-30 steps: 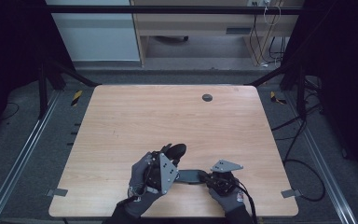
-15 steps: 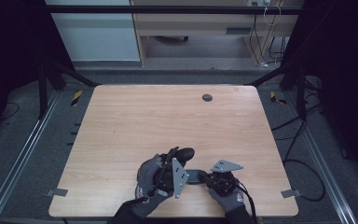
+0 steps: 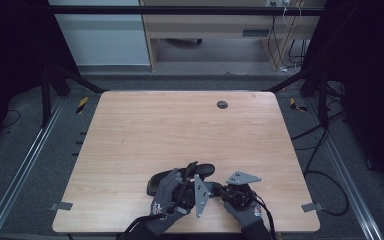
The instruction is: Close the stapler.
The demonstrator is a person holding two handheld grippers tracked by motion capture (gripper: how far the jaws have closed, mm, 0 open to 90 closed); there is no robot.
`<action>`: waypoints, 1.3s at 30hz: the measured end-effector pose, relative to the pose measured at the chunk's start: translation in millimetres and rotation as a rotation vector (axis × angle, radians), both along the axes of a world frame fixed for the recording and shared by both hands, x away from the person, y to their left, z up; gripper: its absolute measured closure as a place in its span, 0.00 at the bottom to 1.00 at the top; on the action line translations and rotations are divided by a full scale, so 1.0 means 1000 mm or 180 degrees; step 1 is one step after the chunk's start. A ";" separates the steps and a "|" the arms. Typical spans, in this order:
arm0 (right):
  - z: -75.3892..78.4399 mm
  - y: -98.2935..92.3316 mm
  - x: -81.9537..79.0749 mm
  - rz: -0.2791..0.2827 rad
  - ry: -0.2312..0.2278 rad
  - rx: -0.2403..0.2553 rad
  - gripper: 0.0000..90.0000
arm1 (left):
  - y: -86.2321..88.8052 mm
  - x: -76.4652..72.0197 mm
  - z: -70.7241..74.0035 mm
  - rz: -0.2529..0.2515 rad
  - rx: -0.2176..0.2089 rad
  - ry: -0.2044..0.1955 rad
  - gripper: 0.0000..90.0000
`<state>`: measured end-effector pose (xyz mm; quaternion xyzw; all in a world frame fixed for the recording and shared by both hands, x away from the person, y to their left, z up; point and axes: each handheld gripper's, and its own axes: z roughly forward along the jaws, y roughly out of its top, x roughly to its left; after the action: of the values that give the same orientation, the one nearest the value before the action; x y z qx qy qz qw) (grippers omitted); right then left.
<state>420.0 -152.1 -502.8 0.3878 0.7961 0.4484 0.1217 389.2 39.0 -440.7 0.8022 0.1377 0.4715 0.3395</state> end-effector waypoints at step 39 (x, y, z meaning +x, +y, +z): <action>-0.001 -0.001 -0.001 0.0008 -0.0050 0.0010 1.00 | -0.019 0.000 -0.029 -0.0158 0.0443 0.0040 0.53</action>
<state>418.6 -153.1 -504.0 0.3835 0.7949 0.4527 0.1268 389.2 20.0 -470.0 0.8299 0.0869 0.4664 0.2936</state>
